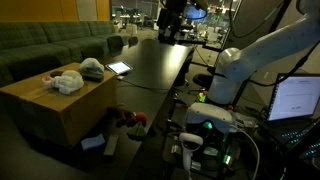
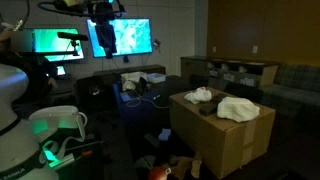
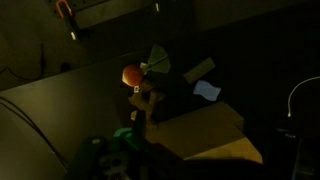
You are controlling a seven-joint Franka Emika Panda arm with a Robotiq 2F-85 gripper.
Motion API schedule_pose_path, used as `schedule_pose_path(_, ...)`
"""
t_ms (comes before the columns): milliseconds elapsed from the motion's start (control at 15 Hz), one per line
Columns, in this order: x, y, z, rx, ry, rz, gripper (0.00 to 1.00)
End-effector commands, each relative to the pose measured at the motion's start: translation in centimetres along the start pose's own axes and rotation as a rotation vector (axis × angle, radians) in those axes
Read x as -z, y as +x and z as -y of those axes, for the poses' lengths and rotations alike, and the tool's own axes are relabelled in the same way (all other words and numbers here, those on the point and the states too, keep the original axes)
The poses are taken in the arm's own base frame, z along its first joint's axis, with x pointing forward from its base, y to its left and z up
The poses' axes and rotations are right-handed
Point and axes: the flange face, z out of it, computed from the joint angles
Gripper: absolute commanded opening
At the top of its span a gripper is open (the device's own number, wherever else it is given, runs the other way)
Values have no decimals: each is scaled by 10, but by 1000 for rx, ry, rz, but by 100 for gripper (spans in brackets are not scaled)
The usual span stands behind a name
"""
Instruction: Pick up all the objects on the box and put them on table, then pick up the all the objects on the table and put them on the box
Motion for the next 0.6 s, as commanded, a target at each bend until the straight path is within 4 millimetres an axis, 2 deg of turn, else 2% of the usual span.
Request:
schedule_pose_path(0,3,0,1,1,2,-5,100)
schedule_pose_path(200,9,0,2,3,6,-16,100)
schedule_pose_path(533,3,0,-2,60,-13,-9,100)
